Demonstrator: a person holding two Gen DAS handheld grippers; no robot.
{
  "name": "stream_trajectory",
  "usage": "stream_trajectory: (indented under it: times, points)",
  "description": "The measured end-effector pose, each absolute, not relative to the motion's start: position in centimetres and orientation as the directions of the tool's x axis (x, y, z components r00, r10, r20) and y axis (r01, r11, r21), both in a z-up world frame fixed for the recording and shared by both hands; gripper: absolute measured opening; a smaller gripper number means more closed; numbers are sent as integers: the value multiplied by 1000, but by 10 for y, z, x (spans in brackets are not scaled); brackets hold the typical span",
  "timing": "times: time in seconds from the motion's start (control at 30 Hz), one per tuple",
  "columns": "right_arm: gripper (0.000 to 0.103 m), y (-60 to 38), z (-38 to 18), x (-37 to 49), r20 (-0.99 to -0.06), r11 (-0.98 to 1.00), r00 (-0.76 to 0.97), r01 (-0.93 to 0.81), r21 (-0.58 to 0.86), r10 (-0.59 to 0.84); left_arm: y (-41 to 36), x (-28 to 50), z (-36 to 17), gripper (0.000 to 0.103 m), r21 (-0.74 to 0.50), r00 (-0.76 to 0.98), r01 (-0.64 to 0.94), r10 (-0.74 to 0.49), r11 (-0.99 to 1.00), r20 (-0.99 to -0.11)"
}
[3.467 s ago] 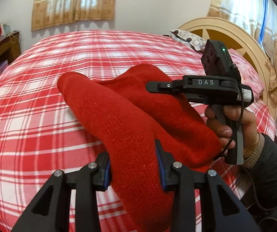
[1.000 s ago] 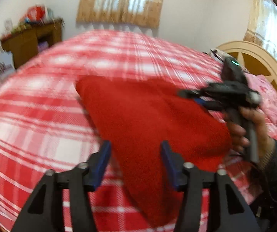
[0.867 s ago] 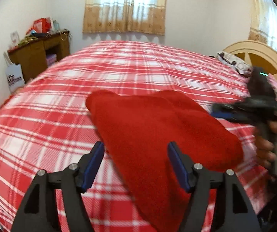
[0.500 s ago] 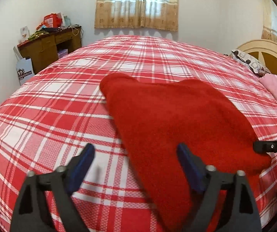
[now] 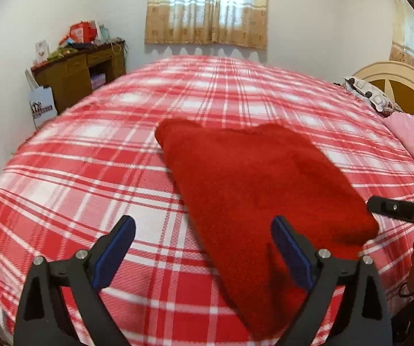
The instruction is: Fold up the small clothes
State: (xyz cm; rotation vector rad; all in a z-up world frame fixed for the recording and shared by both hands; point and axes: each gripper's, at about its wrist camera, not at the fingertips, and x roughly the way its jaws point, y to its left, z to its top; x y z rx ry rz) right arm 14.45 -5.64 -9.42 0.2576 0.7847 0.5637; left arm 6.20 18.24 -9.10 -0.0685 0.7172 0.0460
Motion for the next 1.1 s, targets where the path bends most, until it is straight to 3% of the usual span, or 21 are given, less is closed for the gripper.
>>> stream_trajectory:
  times: [0.23, 0.37, 1.1]
  points:
    - [66, -46, -37, 94, -470, 868, 732, -444, 221, 494, 168, 43, -54, 101, -33, 816, -20, -3, 999, -578]
    - [67, -38, -28, 78, -460, 863, 737, -478, 164, 496, 163, 39, -43, 101, -30, 834, 2, -18, 1000, -552]
    - [68, -36, -26, 66, -452, 860, 739, -483, 164, 500, 169, 33, -34, 101, -64, 859, -2, -31, 998, -511]
